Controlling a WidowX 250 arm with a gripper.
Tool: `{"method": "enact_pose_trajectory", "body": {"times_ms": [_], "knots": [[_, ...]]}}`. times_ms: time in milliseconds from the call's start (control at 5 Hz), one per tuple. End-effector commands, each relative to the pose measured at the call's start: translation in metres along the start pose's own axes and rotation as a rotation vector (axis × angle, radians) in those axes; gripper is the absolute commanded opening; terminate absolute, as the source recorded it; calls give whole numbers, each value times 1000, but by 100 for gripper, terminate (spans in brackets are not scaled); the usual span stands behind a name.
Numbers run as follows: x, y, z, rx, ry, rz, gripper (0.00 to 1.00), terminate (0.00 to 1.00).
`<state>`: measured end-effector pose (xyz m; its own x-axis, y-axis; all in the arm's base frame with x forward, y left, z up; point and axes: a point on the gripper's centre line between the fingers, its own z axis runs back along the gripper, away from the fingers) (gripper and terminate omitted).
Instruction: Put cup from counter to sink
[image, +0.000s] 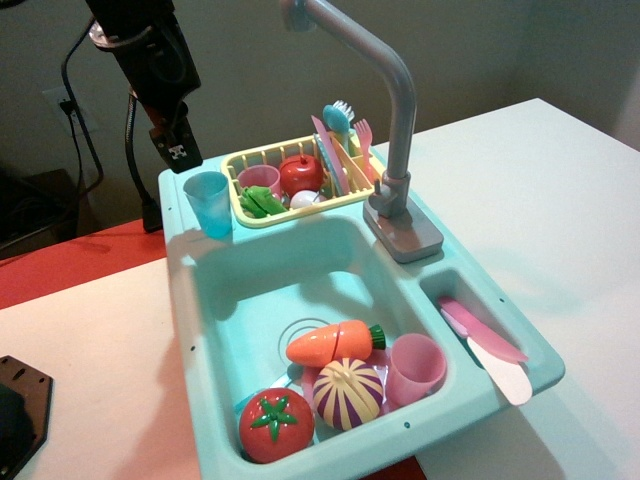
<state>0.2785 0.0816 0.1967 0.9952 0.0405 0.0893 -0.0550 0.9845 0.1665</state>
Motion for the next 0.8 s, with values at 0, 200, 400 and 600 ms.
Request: {"method": "enact_pose_trajectory", "body": {"times_ms": [0,200,400,600], "knots": [[0,0,0,0,0,0,100,0],[8,3,-5,6,19,19,100,0],[8,5,-13,24,35,19,100,0],[4,3,-26,33,59,13,100,0]]}}
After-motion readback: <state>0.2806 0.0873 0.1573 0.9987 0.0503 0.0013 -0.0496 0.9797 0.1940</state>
